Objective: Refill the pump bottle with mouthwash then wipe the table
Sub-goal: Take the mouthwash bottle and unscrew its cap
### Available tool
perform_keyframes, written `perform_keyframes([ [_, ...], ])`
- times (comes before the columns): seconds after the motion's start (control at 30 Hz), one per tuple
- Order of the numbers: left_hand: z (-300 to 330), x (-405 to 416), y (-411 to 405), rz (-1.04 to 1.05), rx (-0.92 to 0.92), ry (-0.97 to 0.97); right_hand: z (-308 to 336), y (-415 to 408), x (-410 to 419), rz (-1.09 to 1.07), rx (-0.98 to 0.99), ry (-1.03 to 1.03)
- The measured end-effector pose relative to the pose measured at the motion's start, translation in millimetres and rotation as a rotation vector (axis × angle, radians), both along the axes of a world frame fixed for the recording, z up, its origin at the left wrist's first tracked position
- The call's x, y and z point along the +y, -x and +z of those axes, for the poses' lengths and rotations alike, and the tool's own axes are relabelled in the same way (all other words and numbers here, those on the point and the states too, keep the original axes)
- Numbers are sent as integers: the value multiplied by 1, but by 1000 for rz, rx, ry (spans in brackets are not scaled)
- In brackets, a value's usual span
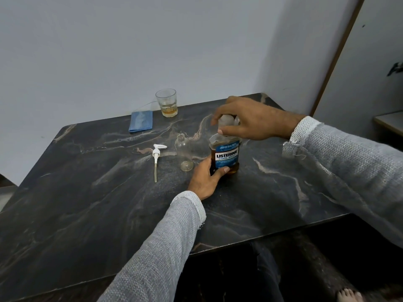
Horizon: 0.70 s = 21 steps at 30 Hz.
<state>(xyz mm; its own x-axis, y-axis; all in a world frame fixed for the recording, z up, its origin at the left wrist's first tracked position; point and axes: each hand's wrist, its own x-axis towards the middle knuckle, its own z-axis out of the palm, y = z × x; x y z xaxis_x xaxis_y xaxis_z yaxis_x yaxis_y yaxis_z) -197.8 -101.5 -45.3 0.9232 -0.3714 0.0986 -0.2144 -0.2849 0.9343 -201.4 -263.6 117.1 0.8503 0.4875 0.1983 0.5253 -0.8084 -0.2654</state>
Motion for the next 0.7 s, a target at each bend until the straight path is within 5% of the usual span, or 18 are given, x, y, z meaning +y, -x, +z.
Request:
perform_keyframes([
  [0.1, -1, 0, 0, 9, -4, -1, 1, 4, 0, -38, 36, -43],
  [0.27, 0, 0, 1, 9, -10, 3, -2, 7, 8, -252, -199, 30],
  [0.57, -2, -1, 1, 11, -26, 21, 2, 13, 9, -117, -21, -43],
  [0.7, -2, -1, 2, 22, -38, 14, -1, 13, 14, -230, -148, -18],
])
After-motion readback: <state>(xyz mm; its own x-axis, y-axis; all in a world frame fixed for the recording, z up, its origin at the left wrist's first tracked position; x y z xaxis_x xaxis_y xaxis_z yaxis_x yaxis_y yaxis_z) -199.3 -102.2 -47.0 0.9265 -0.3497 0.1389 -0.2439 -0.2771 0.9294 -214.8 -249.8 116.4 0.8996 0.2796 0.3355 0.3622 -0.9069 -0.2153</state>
